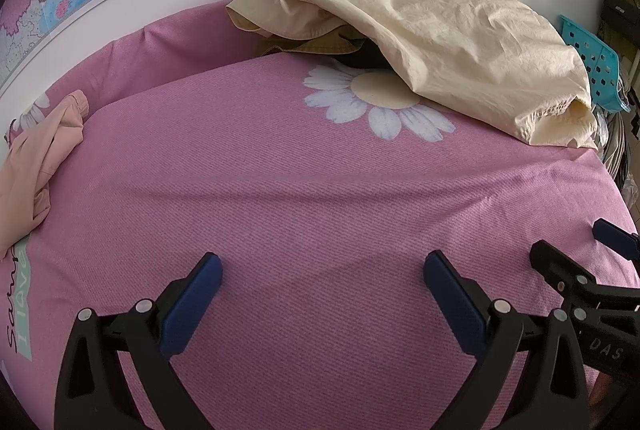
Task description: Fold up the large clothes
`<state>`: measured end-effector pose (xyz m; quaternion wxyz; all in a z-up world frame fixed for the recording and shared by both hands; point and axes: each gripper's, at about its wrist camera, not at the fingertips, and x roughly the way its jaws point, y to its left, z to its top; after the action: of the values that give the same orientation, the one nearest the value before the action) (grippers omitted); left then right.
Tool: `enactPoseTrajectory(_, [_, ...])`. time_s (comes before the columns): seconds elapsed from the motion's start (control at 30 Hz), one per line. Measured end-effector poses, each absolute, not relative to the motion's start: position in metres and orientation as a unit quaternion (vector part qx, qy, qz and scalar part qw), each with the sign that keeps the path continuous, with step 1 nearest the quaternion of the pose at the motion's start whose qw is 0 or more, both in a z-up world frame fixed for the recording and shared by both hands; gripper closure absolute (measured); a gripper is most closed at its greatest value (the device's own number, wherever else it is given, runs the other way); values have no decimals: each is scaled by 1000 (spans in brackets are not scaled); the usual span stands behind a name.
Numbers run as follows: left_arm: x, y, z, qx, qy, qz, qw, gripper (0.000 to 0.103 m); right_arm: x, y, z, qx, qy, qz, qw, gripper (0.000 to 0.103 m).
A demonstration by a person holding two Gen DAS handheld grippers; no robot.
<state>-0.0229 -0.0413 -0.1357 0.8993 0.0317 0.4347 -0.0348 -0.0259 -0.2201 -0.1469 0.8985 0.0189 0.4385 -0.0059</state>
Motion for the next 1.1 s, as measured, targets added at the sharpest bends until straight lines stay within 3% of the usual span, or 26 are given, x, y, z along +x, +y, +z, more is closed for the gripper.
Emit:
enactPoseTrajectory(0.4, [-22,-46,-136,35,436,-36,899,5,-36,-227,-134,49,406,25,912,5])
enactPoseTrajectory(0.7, [-39,-49,-91,34,348,-33,936,6,-50,-232,-85,32,331,26,943,5])
enactPoseTrajectory(1.1, [-41,-60,-84,43,335,-53,940,6,-57,-234,-70,21,309,22,950,5])
